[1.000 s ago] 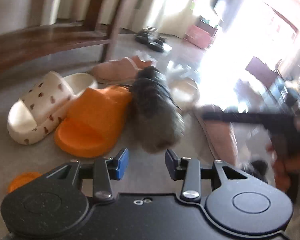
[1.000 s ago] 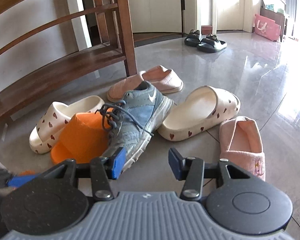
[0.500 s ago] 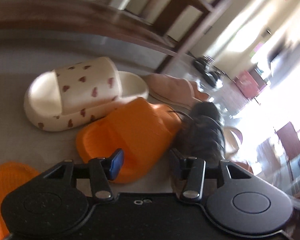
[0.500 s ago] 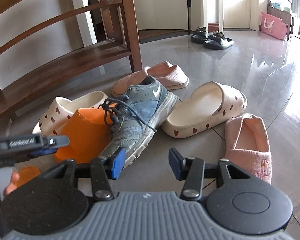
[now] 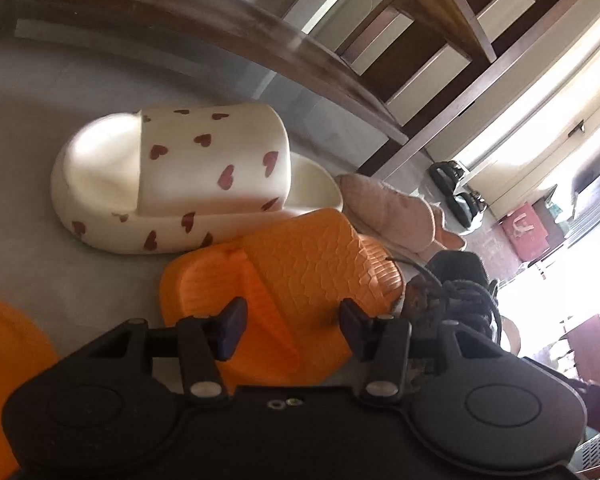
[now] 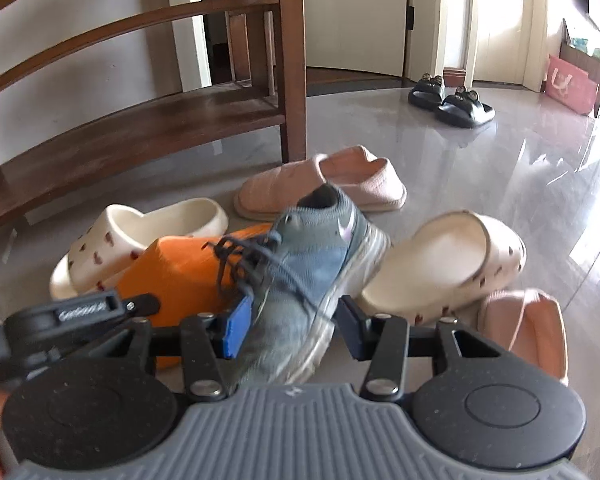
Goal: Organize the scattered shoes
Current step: 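Move the left gripper to the second orange slide and grasp its strap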
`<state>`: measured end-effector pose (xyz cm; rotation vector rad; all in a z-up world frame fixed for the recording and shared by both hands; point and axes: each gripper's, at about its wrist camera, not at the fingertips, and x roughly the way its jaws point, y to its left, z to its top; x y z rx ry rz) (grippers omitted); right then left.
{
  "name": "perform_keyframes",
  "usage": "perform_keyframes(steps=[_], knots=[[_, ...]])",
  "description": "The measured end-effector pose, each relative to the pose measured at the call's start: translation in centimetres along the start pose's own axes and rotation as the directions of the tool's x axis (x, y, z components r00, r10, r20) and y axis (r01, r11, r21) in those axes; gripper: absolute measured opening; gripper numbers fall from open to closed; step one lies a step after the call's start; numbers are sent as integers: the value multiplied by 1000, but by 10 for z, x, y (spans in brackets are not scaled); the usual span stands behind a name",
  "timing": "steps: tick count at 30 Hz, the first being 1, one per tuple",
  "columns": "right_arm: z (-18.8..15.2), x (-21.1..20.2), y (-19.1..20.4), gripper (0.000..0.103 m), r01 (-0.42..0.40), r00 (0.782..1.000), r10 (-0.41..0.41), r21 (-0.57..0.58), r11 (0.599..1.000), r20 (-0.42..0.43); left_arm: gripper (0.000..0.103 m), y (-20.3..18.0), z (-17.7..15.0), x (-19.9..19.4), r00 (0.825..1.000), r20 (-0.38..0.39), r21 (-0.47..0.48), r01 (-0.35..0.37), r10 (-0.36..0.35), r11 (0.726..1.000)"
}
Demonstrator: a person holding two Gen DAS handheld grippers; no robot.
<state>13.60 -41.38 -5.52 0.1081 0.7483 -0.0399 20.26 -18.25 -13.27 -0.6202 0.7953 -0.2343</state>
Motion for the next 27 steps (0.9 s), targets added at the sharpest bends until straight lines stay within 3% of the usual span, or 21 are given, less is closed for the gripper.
perform_keyframes(steps=[5, 9, 14, 19, 27], knots=[[-3, 0, 3, 52, -19, 1000, 19, -1, 1000, 0, 53, 3, 4, 9, 999, 14, -48, 49, -49, 998], [-12, 0, 4, 52, -30, 999, 30, 13, 999, -25, 33, 7, 7, 18, 992, -30, -113, 114, -118, 987], [-19, -7, 4, 52, -27, 999, 28, 20, 999, -24, 20, 5, 0, 13, 980, -76, -139, 174, -185, 975], [-24, -19, 3, 52, -23, 1000, 23, 28, 999, -5, 11, -14, -36, -29, 985, -72, -14, 158, -159, 987], [-40, -34, 7, 52, -45, 999, 45, 56, 997, -10, 6, -8, -74, -63, 985, -98, -36, 140, -143, 989]])
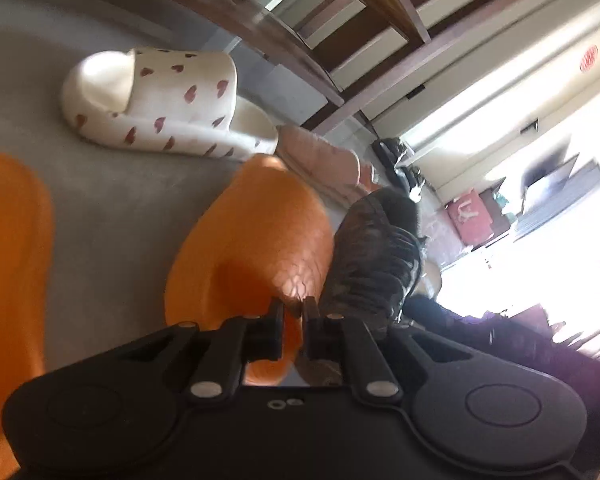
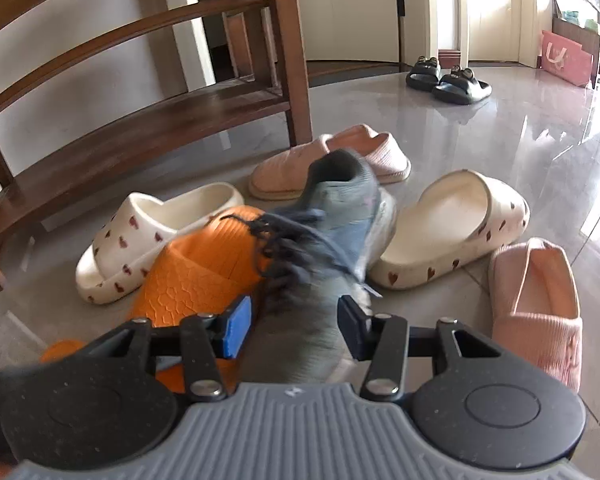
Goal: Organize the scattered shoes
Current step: 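Move the left gripper to the second orange slide and grasp its strap, then carry the orange slide with the left gripper beside the first and release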
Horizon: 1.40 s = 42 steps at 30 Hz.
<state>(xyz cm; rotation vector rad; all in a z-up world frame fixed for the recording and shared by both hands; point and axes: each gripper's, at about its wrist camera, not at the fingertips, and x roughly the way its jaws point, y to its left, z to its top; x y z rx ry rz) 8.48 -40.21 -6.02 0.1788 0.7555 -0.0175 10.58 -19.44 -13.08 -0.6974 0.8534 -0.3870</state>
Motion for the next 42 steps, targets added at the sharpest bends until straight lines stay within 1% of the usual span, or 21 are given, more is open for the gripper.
perform_keyframes(steps=[4, 8, 10, 13, 14, 15, 18, 20, 23, 25, 26, 27, 29, 30, 31, 32, 35, 36, 39, 41, 42], knots=[[-7, 0, 6, 52, -13, 1000, 13, 23, 1000, -20, 7, 6, -5, -4, 1000, -14, 10, -13, 13, 1000], [-10, -5, 17, 52, -10, 1000, 10, -33, 999, -10, 7, 8, -7, -7, 1000, -11, 28, -13, 13, 1000], [-11, -6, 18, 52, -5, 1000, 4, -45, 999, -7, 7, 7, -10, -6, 1000, -21, 19, -16, 17, 1000], [-11, -6, 16, 52, -4, 1000, 4, -29, 1000, -10, 7, 11, -15, -2, 998, -56, -14, 2, -3, 1000], [-11, -6, 16, 52, -5, 1000, 5, -21, 1000, -11, 10, 13, -17, -2, 997, -71, -21, 9, -10, 1000], [-11, -7, 16, 52, -5, 1000, 5, -22, 1000, -10, 17, 14, -18, -2, 996, -83, -15, 16, -17, 1000], [-12, -7, 16, 52, -5, 1000, 5, -21, 1000, -7, 22, 14, -17, -6, 991, -132, -20, 33, -36, 999], [-12, -7, 14, 52, -5, 1000, 5, -6, 1000, -6, 23, 13, -15, -10, 986, -159, -11, 41, -42, 999], [-11, -7, 11, 52, -7, 1000, 7, 12, 1000, 0, 23, 3, -8, -23, 981, -192, 78, 55, -39, 995], [-10, -7, 9, 52, -5, 1000, 4, 19, 1000, 6, 23, -8, 3, -34, 986, -160, 181, 63, -34, 981], [-9, -6, 8, 52, -3, 1000, 3, 25, 1000, 8, 27, -18, 16, -37, 991, -134, 288, 59, -21, 956], [-8, -5, 7, 52, -1, 1000, 1, 30, 1000, 9, 34, -23, 23, -37, 993, -121, 345, 51, -10, 937], [-7, -2, 7, 52, 0, 1000, 0, 44, 999, 3, 36, -31, 37, -32, 994, -104, 454, 21, 30, 891], [-7, -2, 7, 52, -1, 1000, 1, 46, 999, 2, 36, -37, 48, -24, 994, -97, 534, 8, 52, 846], [-6, -2, 8, 52, -4, 1000, 4, 43, 999, 0, 36, -39, 51, -21, 994, -99, 569, 12, 54, 822], [-5, -3, 10, 52, -8, 1000, 8, 40, 999, -1, 36, -45, 57, -14, 992, -111, 627, 26, 57, 778], [-4, -9, 13, 52, 1, 1000, -1, -4, 1000, 11, 38, -60, 65, 8, 981, -183, 748, 98, 62, 656], [-4, -10, 12, 52, 5, 1000, -5, -8, 1000, 11, 38, -65, 64, 19, 974, -210, 778, 114, 85, 618], [-4, -13, 9, 52, 11, 1000, -11, -5, 1000, 6, 38, -65, 54, 37, 958, -248, 817, 128, 144, 562], [-7, -13, 6, 52, 15, 1000, -15, 3, 1000, -4, 39, -65, 47, 35, 958, -243, 839, 130, 150, 528], [-8, -13, 5, 52, 17, 1000, -16, 6, 1000, -9, 39, -65, 46, 32, 952, -267, 838, 151, 152, 524]])
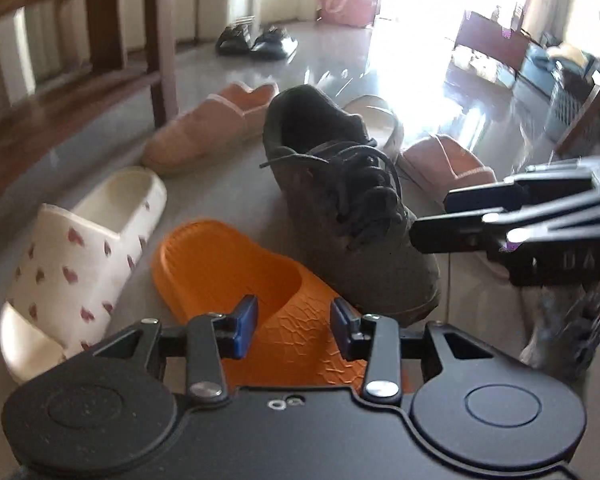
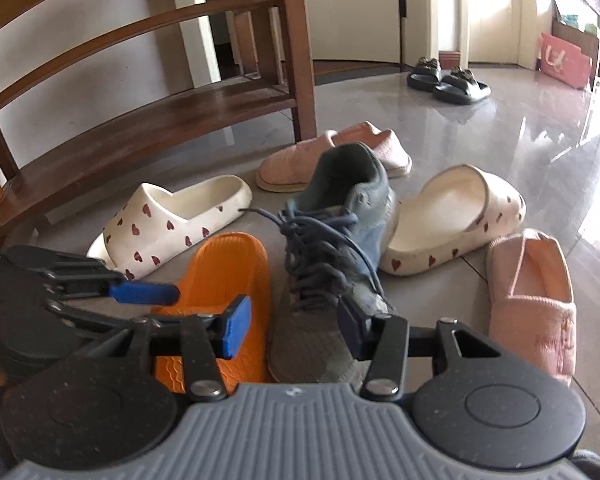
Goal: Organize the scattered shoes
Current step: 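Carry the orange slide with the left gripper beside the first and release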
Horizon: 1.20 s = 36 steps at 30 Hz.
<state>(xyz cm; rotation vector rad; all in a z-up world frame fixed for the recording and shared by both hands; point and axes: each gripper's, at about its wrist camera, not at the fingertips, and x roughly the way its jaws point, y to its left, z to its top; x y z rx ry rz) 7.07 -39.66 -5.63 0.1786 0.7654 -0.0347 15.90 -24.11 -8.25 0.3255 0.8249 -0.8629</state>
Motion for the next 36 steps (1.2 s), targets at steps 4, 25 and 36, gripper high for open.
perform_keyframes(steps=[4, 25, 36], knots=[[-4, 1, 1, 52, 1, 1000, -1, 0, 1000, -14, 39, -4, -10, -13, 996, -55, 38, 69, -67, 997], [-26, -16, 23, 53, -46, 998, 48, 36, 998, -45, 40, -2, -64, -60, 983, -145, 53, 123, -114, 991], [-27, -33, -8, 53, -1, 1000, 1, 85, 996, -3, 41, -13, -50, -57, 991, -127, 77, 40, -30, 996]])
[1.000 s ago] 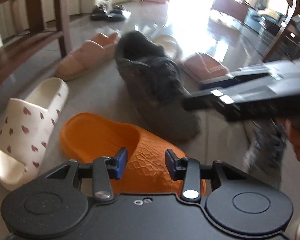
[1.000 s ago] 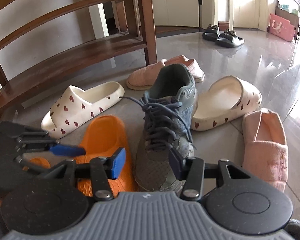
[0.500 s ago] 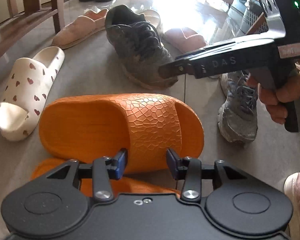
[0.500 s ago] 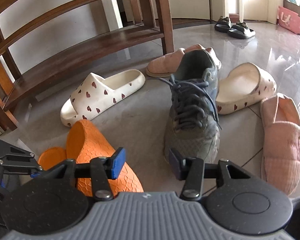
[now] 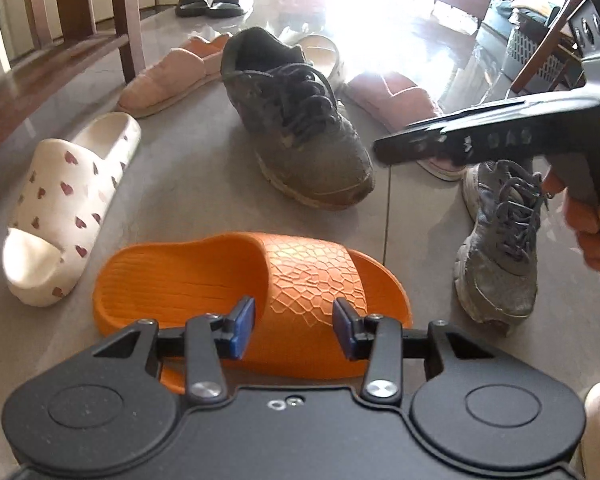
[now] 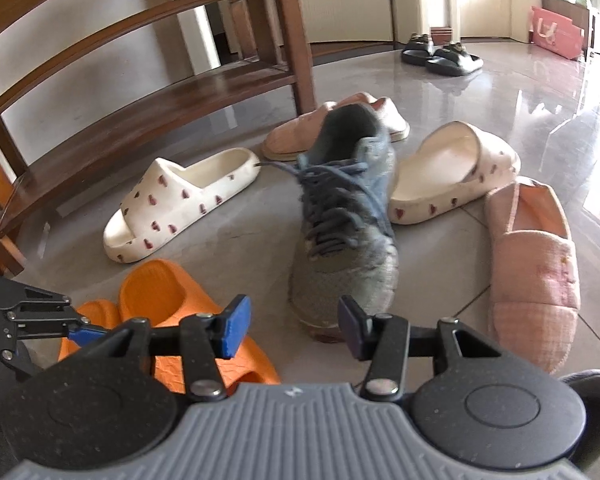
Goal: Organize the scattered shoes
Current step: 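Carry the orange slide with the left gripper beside the first and release, then grasp the grey sneaker's heel with the left gripper and lift it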
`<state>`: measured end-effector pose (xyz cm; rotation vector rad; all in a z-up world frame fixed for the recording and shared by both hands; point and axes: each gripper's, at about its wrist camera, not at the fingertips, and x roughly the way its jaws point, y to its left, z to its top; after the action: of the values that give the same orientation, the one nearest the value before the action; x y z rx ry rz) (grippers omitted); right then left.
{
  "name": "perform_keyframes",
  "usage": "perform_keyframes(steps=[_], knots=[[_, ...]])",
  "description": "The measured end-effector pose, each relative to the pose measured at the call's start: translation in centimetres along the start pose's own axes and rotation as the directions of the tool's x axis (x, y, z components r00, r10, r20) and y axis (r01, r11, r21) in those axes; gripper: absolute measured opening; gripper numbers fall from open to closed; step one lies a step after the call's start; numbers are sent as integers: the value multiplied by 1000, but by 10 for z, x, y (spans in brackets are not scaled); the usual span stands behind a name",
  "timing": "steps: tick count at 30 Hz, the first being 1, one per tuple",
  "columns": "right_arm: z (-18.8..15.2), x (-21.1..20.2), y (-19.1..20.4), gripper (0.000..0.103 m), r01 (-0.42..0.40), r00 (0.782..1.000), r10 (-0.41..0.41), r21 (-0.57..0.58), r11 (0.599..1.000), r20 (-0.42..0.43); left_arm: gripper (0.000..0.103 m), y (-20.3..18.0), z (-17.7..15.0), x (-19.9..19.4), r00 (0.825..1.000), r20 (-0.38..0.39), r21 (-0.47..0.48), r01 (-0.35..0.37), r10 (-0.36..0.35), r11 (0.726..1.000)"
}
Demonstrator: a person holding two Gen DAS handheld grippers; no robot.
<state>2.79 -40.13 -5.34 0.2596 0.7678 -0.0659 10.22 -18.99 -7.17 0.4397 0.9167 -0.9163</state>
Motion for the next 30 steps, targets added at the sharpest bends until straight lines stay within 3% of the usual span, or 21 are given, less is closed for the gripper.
perform_keyframes(steps=[2, 5, 9, 15, 17, 20, 21, 25, 27, 28, 30], knots=[[5, -11, -17, 53, 32, 999, -33, 32, 999, 42, 41, -5, 5, -7, 999, 33, 4, -17, 16, 1000], [12, -25, -43, 53, 84, 993, -90, 73, 994, 83, 41, -23, 15, -11, 988, 113, -26, 106, -102, 994], [15, -44, -71, 53, 134, 985, -145, 117, 984, 90, 41, -55, 29, -5, 954, 198, -46, 237, -224, 970], [6, -71, -101, 53, 218, 969, -234, 165, 962, 83, 43, -101, 69, 30, 908, 221, -72, 379, -356, 923], [2, -77, -111, 54, 245, 962, -261, 176, 953, 77, 51, -127, 91, 47, 919, 182, -21, 361, -351, 933], [0, -80, -121, 56, 263, 958, -279, 181, 948, 70, 52, -147, 106, 71, 941, 127, -17, 320, -315, 947], [0, -80, -122, 57, 262, 958, -278, 180, 948, 69, 52, -154, 112, 85, 941, 82, -25, 330, -327, 944], [-1, -77, -126, 57, 250, 962, -265, 176, 952, 68, 46, -167, 114, 128, 964, -58, -77, 255, -260, 964], [-2, -75, -126, 57, 237, 965, -252, 175, 956, 67, 28, -160, 108, 133, 955, -52, -152, 283, -293, 947], [-3, -73, -126, 57, 232, 967, -247, 175, 957, 68, 28, -152, 103, 134, 944, -37, -230, 310, -327, 922], [-3, -68, -122, 57, 214, 971, -228, 179, 960, 66, 26, -147, 98, 129, 945, -32, -256, 308, -326, 916]])
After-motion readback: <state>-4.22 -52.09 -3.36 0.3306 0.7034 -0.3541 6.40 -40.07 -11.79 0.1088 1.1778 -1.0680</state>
